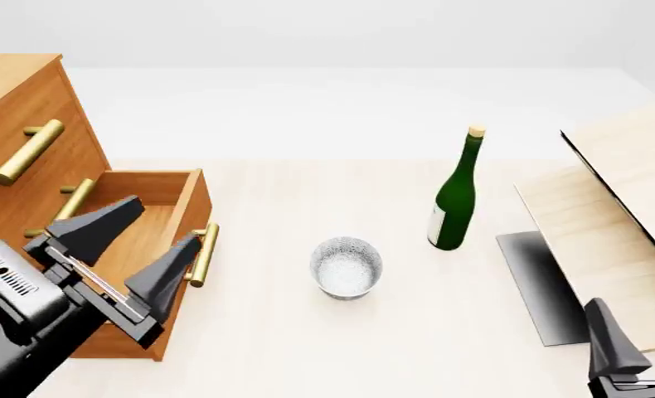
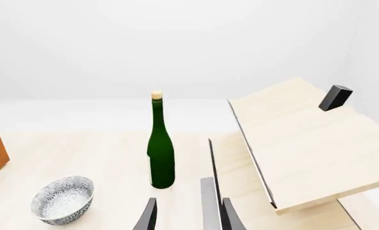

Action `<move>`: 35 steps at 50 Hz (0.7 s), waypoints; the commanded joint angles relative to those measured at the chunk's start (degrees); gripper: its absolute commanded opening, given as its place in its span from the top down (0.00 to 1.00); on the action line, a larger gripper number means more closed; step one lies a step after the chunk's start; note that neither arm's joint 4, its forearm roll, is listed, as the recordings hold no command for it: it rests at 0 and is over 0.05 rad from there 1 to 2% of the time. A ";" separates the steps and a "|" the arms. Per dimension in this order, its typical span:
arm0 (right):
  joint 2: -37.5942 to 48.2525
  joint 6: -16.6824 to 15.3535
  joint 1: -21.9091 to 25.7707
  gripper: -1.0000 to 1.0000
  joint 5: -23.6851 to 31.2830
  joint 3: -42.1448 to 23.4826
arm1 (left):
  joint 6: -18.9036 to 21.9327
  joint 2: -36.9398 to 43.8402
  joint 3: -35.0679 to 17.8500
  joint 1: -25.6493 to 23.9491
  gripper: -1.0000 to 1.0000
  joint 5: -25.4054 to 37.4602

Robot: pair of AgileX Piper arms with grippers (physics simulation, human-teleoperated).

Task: Put the bowl in the bottom drawer of the cabinet.

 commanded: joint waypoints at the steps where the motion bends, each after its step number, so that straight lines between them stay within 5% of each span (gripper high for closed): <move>1: -0.01 0.00 -0.01 0.00 0.01 -0.01 | 0.55 10.51 -8.26 -3.30 0.00 -1.12; 24: -0.01 -0.01 0.00 0.00 0.01 -0.01 | -0.11 27.67 -25.23 -7.90 0.00 5.46; 35: -0.01 -0.01 0.01 0.00 0.01 -0.01 | -1.97 29.16 -30.05 -8.62 0.00 9.83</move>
